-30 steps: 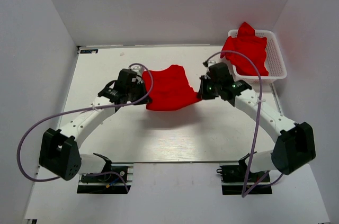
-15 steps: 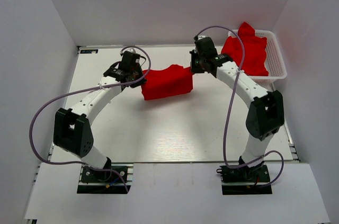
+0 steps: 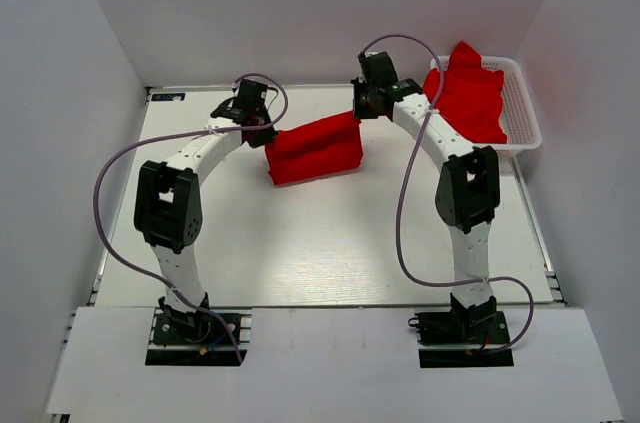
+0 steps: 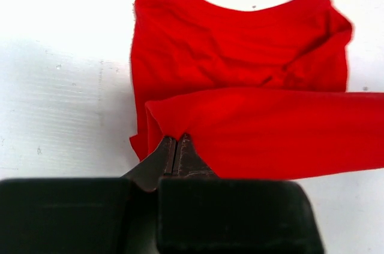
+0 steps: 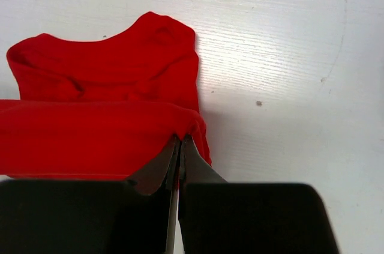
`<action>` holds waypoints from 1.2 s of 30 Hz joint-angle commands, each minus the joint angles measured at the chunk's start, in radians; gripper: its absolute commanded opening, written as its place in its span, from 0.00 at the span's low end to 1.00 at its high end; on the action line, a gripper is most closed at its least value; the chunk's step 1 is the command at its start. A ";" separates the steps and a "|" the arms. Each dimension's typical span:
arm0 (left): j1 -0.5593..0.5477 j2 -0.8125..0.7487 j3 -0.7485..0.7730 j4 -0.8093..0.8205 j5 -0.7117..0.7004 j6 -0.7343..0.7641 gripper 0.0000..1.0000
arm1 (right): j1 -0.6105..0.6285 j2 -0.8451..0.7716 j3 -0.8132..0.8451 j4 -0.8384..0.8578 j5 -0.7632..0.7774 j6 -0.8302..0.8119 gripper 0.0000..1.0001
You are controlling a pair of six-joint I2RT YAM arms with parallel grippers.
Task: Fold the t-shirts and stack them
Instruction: Fold the long partially folded tshirt into a neat square
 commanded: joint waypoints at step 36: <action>0.088 -0.114 -0.097 0.105 0.060 0.070 1.00 | -0.028 -0.073 -0.157 0.204 -0.287 -0.181 0.89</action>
